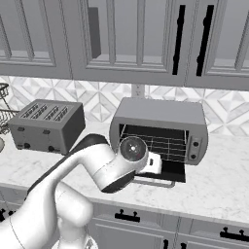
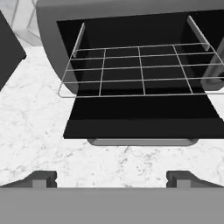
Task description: Pick up the kebab skewer and baguette bread, and place them inside the toaster oven. Close the toaster oven door and start by setting the timer.
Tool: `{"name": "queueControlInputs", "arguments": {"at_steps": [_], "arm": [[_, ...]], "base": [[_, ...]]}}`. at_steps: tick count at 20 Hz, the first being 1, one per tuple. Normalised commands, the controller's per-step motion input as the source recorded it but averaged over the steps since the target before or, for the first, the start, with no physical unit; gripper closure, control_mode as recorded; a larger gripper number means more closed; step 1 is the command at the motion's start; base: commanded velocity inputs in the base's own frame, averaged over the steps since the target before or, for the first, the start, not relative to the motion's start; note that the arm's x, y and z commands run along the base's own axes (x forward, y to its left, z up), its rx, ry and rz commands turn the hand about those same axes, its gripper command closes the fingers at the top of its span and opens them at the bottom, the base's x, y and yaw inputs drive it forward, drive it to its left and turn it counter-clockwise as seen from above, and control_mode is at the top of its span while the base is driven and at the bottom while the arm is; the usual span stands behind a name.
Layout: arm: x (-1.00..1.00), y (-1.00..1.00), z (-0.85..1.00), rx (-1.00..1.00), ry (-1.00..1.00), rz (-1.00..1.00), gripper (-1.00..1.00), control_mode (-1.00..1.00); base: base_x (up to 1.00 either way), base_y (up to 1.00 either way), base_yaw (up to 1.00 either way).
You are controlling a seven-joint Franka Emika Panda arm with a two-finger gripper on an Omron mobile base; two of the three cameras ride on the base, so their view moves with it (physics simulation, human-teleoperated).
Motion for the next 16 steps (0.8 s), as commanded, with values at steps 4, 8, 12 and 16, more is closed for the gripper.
{"name": "queueControlInputs", "arguments": {"at_steps": [4,8,12,16], "arm": [[-0.08,-0.4,0.63,0.0,0.19,0.0,-1.0,-1.0],[-0.15,0.2,0.17,0.01,0.2,0.0,-1.0,-1.0],[-0.33,1.0,0.0,0.01,0.04,0.0,-1.0,-1.0],[-0.33,1.0,0.0,0.0,0.0,0.01,-1.0,-1.0]], "base": [[0.0,0.0,0.0],[0.0,0.0,0.0],[0.0,0.0,0.0],[0.0,0.0,0.0]]}}
